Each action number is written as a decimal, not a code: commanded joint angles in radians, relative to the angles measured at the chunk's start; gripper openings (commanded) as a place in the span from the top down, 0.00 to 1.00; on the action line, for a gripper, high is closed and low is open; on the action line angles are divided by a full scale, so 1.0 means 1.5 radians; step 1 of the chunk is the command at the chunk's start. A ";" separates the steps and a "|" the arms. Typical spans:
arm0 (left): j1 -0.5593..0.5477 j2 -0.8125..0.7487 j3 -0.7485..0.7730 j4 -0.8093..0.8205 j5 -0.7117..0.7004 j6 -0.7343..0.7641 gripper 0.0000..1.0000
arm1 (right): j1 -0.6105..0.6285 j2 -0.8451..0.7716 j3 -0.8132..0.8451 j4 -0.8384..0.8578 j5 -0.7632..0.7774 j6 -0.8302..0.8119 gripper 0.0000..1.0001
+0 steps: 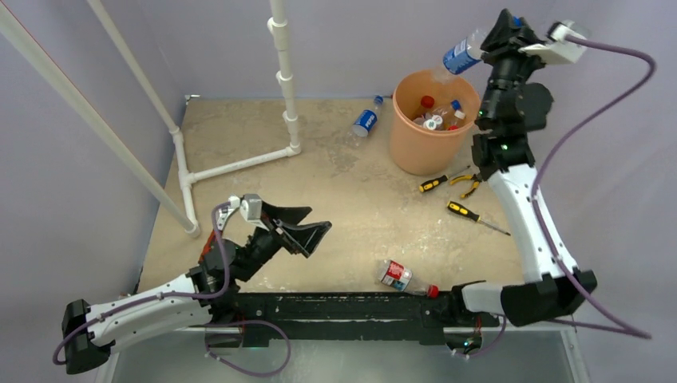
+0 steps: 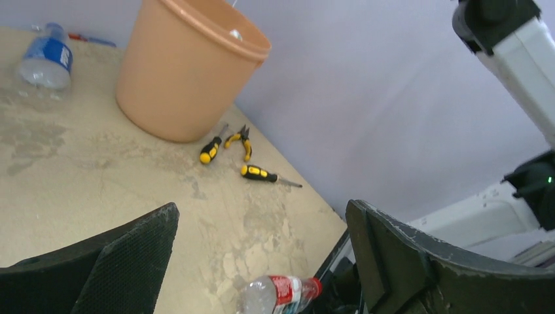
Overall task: Put the plastic bottles in the bin
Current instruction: Place the plastic bottle in the trash bin.
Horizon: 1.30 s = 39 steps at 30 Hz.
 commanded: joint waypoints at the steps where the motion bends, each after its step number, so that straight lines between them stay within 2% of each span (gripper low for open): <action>1: -0.001 0.000 0.095 -0.034 -0.040 0.080 0.01 | 0.001 -0.054 0.000 -0.027 -0.084 0.046 1.00; 6: -0.001 0.009 0.121 -0.068 -0.025 0.088 0.01 | -0.001 -0.032 -0.051 0.007 -0.069 0.032 1.00; 16: -0.002 -0.024 0.064 -0.078 -0.043 0.041 0.02 | 0.000 0.119 0.010 0.026 -0.084 0.037 1.00; 20: -0.001 -0.015 0.062 -0.081 -0.051 0.038 0.02 | 0.000 0.162 0.018 -0.010 -0.079 0.034 1.00; 26: -0.001 0.008 0.061 -0.074 -0.048 0.041 0.02 | 0.000 0.186 -0.004 -0.035 -0.143 -0.015 1.00; 39: -0.001 0.025 0.035 -0.040 -0.027 0.029 0.02 | 0.001 0.217 -0.101 -0.073 -0.222 -0.028 1.00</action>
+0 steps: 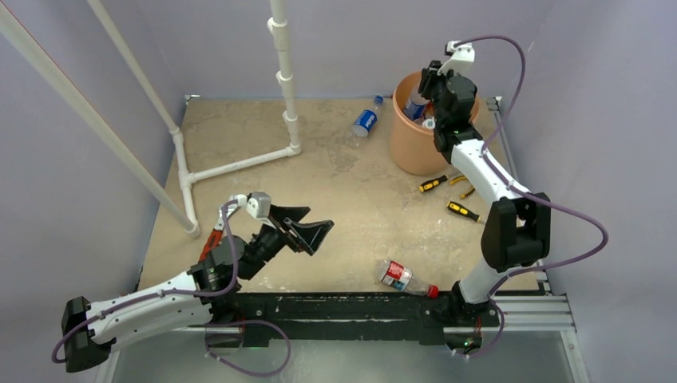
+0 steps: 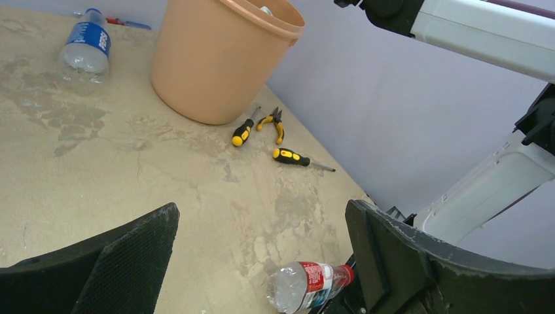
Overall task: Put the plastic bottles in the bin
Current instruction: Place the plastic bottle in the trash bin.
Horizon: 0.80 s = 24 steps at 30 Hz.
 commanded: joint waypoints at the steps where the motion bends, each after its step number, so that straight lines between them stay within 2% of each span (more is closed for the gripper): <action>1: -0.001 -0.004 -0.019 0.042 0.011 -0.015 0.02 | 0.001 0.011 -0.039 -0.017 -0.036 -0.015 1.00; 9: -0.001 -0.002 -0.021 0.044 0.016 -0.014 0.02 | 0.001 0.026 -0.057 -0.051 -0.045 -0.018 1.00; 12: -0.001 -0.007 -0.019 0.037 0.016 -0.016 0.02 | 0.001 0.010 -0.059 -0.067 -0.048 0.011 0.58; 14: -0.001 -0.011 -0.019 0.032 0.015 -0.018 0.02 | 0.001 -0.003 -0.052 -0.070 -0.041 0.016 0.41; 24: -0.001 -0.042 -0.019 0.004 0.014 -0.032 0.02 | 0.000 -0.075 0.017 -0.122 0.021 0.067 0.16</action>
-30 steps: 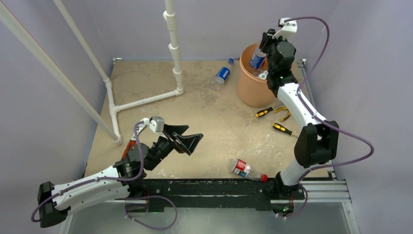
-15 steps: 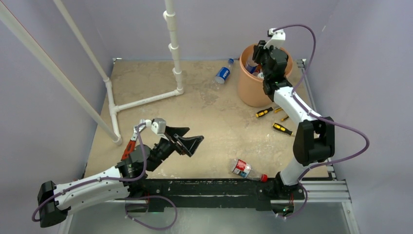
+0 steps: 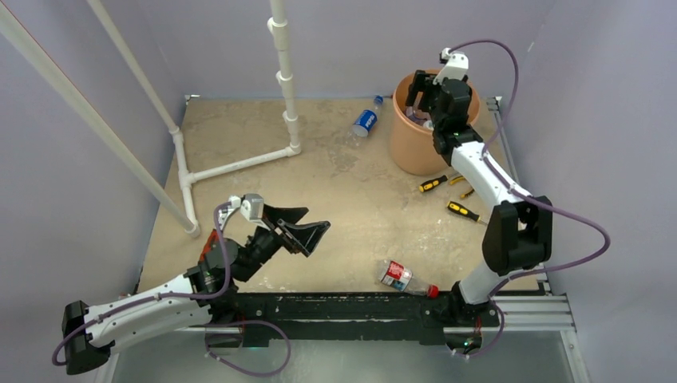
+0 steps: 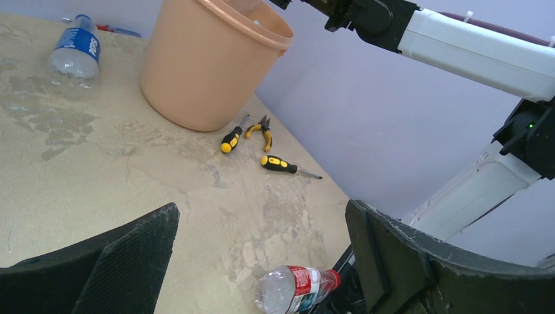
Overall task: Put the plastic bottles in the bin
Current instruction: Place the plastic bottle in the trash bin, then pick up the plastic bottle at the center of the board.
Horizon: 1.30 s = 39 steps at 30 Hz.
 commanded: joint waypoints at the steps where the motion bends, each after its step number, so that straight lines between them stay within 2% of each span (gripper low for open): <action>1: -0.001 -0.016 0.003 -0.008 0.009 -0.016 0.02 | -0.004 -0.084 0.051 -0.009 0.053 0.033 0.11; 5: -0.001 -0.024 0.005 -0.016 0.007 -0.019 0.02 | -0.003 -0.117 0.077 -0.031 0.076 0.037 0.01; 12: -0.001 -0.016 0.023 -0.044 -0.018 -0.029 0.02 | -0.004 -0.188 0.107 -0.047 0.104 0.039 0.01; 17: -0.001 0.026 0.057 -0.066 -0.087 -0.030 0.01 | -0.003 -0.282 0.083 -0.073 0.025 0.105 0.01; 20: -0.001 0.080 0.092 -0.114 -0.193 -0.087 0.01 | -0.003 -0.378 -0.001 -0.061 -0.070 0.175 0.03; 21: 0.000 0.102 0.104 -0.123 -0.219 -0.106 0.01 | -0.003 -0.412 -0.037 -0.049 -0.104 0.195 0.03; 24: 0.001 0.214 0.162 -0.099 -0.194 -0.026 0.01 | -0.003 -0.517 -0.156 -0.016 -0.171 0.251 0.04; 28: 0.004 0.440 0.356 -0.254 -0.216 0.013 0.05 | -0.003 -0.654 -0.283 -0.026 -0.210 0.286 0.05; 30: 0.007 0.526 0.424 -0.291 -0.222 0.038 0.05 | -0.003 -0.701 -0.314 -0.054 -0.211 0.283 0.05; 33: 0.036 0.614 0.496 -0.289 -0.198 0.083 0.05 | -0.004 -0.749 -0.326 -0.114 -0.208 0.263 0.05; 39: 0.144 0.794 0.654 -0.323 -0.105 0.192 0.01 | 0.030 -0.821 -0.354 -0.161 -0.170 0.242 0.05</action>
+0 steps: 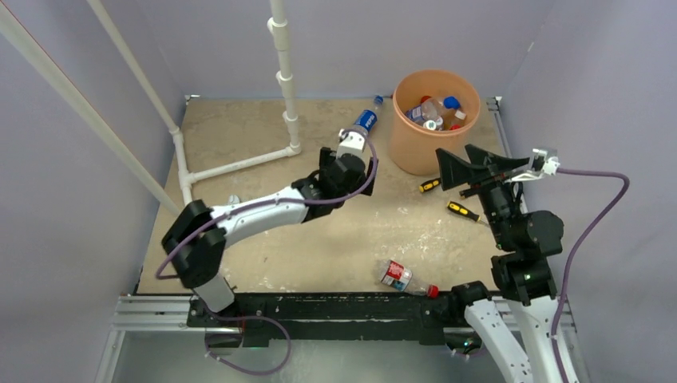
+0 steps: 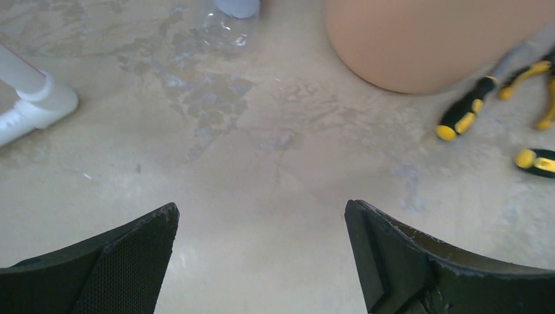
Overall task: Put the plastic bottles in the bin
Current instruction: Pick up the plastic bottle at the center of the board.
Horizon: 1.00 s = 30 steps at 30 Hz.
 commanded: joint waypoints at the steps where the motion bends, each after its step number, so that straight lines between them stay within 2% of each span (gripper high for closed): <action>1: 0.071 0.107 0.139 -0.054 0.051 0.119 0.01 | 0.024 -0.065 -0.026 -0.030 0.018 -0.002 0.05; 5: 0.112 0.233 0.259 -0.099 0.079 0.184 0.01 | 0.026 -0.102 -0.055 -0.027 0.014 0.024 0.05; 11: 0.188 0.377 0.390 -0.096 0.142 0.247 0.01 | 0.030 -0.069 -0.029 -0.017 -0.006 0.030 0.06; 15: 0.220 0.408 0.427 -0.062 0.186 0.290 0.01 | 0.030 -0.076 -0.026 -0.019 0.001 0.024 0.07; 19: 0.220 0.460 0.493 -0.065 0.204 0.368 0.01 | 0.030 -0.085 -0.017 -0.030 0.019 0.000 0.07; 22: 0.222 0.472 0.496 -0.043 0.221 0.406 0.01 | 0.042 -0.089 -0.005 -0.061 0.033 -0.026 0.06; 26: 0.221 0.470 0.475 0.003 0.261 0.401 0.01 | 0.059 -0.100 -0.005 -0.072 0.054 -0.049 0.06; 30: 0.223 0.505 0.520 -0.004 0.255 0.393 0.01 | 0.069 -0.105 -0.010 -0.070 0.065 -0.060 0.06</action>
